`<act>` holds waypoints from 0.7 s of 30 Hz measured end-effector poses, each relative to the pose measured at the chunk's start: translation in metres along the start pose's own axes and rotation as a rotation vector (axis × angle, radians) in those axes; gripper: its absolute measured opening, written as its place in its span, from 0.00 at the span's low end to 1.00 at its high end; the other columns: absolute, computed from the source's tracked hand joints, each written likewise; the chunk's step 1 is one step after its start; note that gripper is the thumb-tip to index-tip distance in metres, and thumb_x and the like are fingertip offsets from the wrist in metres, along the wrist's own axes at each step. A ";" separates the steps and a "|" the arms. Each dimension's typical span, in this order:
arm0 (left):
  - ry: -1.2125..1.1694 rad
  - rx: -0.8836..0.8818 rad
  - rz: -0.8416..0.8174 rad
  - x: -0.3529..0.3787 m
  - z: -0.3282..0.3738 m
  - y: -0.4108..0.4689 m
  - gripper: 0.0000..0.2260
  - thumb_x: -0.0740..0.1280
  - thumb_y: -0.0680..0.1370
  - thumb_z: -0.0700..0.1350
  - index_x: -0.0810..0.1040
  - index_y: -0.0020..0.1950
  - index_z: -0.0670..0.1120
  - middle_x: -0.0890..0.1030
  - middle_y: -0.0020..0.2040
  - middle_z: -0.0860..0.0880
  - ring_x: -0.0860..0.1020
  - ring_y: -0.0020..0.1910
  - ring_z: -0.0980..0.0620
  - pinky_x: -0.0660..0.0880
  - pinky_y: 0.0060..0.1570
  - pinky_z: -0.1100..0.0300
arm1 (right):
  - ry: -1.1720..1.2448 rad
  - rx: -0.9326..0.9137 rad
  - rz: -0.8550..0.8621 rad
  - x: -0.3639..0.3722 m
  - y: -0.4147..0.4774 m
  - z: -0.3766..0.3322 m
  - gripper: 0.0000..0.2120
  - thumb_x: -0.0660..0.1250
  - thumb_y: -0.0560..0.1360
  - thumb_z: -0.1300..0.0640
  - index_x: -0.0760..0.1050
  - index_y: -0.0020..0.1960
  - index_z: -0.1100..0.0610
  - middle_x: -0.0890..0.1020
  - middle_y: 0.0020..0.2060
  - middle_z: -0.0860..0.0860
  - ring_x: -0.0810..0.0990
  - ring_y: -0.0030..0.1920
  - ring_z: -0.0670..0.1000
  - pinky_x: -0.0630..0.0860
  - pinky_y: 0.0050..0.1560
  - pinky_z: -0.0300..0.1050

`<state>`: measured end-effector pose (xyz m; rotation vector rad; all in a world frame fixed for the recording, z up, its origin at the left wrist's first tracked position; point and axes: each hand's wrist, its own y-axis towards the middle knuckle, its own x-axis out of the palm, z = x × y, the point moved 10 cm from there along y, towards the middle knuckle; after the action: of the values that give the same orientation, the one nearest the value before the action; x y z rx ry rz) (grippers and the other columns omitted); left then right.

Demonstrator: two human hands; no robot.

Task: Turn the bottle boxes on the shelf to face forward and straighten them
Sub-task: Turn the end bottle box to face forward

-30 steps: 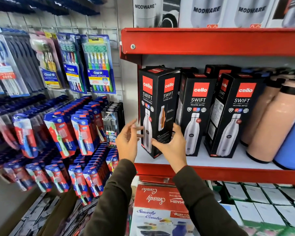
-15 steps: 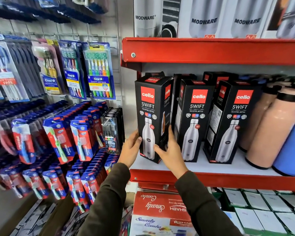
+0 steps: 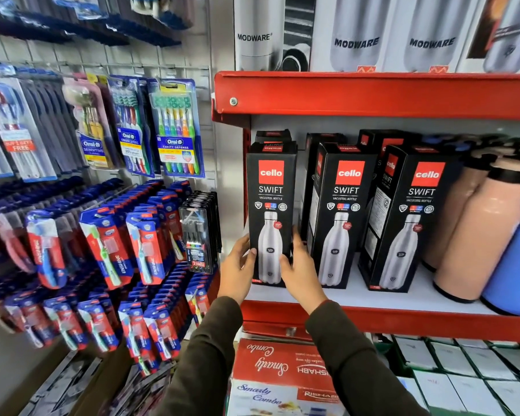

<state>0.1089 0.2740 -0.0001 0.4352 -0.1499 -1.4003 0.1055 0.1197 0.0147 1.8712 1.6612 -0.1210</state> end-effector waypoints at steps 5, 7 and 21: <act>0.026 0.000 0.036 0.001 0.002 -0.001 0.17 0.61 0.81 0.40 0.71 0.70 0.47 0.78 0.61 0.52 0.75 0.58 0.64 0.71 0.53 0.81 | -0.013 0.024 0.014 -0.001 -0.002 0.003 0.31 0.58 0.80 0.66 0.51 0.79 0.53 0.68 0.75 0.55 0.67 0.74 0.54 0.64 0.75 0.47; 0.030 0.007 0.050 0.002 0.004 -0.003 0.17 0.61 0.81 0.40 0.71 0.70 0.48 0.78 0.61 0.53 0.76 0.59 0.60 0.73 0.56 0.76 | -0.014 0.031 0.041 -0.003 -0.004 0.004 0.31 0.59 0.80 0.66 0.53 0.79 0.53 0.70 0.73 0.56 0.70 0.72 0.55 0.65 0.73 0.46; -0.067 -0.104 0.091 -0.006 -0.001 -0.027 0.18 0.63 0.81 0.47 0.72 0.70 0.49 0.78 0.59 0.54 0.77 0.61 0.57 0.74 0.67 0.48 | 0.111 0.043 0.089 -0.014 -0.031 0.006 0.19 0.57 0.83 0.56 0.67 0.73 0.58 0.75 0.54 0.44 0.73 0.56 0.40 0.65 0.48 0.16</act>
<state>0.0830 0.2772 -0.0107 0.2916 -0.1486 -1.3273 0.0761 0.1051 0.0045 2.0138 1.6566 -0.0167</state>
